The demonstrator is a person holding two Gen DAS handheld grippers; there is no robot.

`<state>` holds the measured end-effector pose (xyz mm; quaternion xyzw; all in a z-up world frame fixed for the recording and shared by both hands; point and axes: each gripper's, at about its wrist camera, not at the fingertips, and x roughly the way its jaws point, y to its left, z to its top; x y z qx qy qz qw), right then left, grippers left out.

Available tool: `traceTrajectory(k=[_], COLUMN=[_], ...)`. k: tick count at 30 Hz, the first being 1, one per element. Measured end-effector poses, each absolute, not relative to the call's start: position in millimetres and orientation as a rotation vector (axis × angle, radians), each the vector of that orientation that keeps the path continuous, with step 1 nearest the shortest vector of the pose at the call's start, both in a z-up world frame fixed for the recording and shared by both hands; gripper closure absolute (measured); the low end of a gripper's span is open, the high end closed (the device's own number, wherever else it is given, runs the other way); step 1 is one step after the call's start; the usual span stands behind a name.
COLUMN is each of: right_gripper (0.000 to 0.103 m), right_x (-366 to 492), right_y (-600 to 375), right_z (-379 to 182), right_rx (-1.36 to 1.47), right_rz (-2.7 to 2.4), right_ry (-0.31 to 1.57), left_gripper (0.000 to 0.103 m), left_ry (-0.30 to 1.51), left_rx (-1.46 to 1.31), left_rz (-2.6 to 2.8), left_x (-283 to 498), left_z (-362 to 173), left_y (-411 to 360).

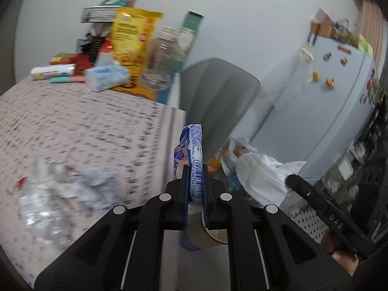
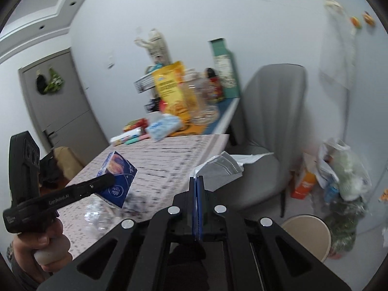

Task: Collect trash
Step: 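Carry the blue tissue pack to the beige bin and open the left tool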

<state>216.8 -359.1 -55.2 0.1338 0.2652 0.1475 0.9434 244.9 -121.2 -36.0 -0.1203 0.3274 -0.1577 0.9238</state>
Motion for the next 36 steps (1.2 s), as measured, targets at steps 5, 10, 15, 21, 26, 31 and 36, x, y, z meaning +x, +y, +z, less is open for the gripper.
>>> traceTrajectory(k=[5,10,15,21,26,31,36], right_gripper=[0.101,0.101,0.101,0.100,0.096,0.037,0.037], right_x=[220.7,228.5,241.0,262.3,282.2,280.2,256.3], right_y=[-409.9,-455.1,-490.4,-525.0,-545.1,-572.0,-593.4], right_z=[-81.8,-117.1,-152.7,-212.6,-266.9,-306.7,-305.5], right_rx=[0.335,0.419,0.476,0.531,0.570,0.654,0.685], right_rz=[0.217,0.151,0.090,0.035,-0.004,-0.093,-0.163], right_ry=[0.567,0.613,0.664,0.708,0.764,0.776,0.774], left_gripper=[0.093,0.093,0.093,0.093,0.093,0.093,0.093], left_ry=[0.730,0.786,0.828,0.948,1.039,1.109,1.169], left_rx=[-0.207,-0.179,-0.164,-0.119,-0.151,-0.156,-0.163], left_rz=[-0.375,-0.410,-0.452,-0.506,-0.525,-0.521,-0.565], left_x=[267.5,289.9,317.0,352.1,369.9,380.0,388.1], left_z=[-52.1,-75.9,-100.3,-148.3,-188.3,-219.2,-240.1], left_y=[-171.1,-213.3,-248.9,-301.0,-323.8,-336.5,-363.9])
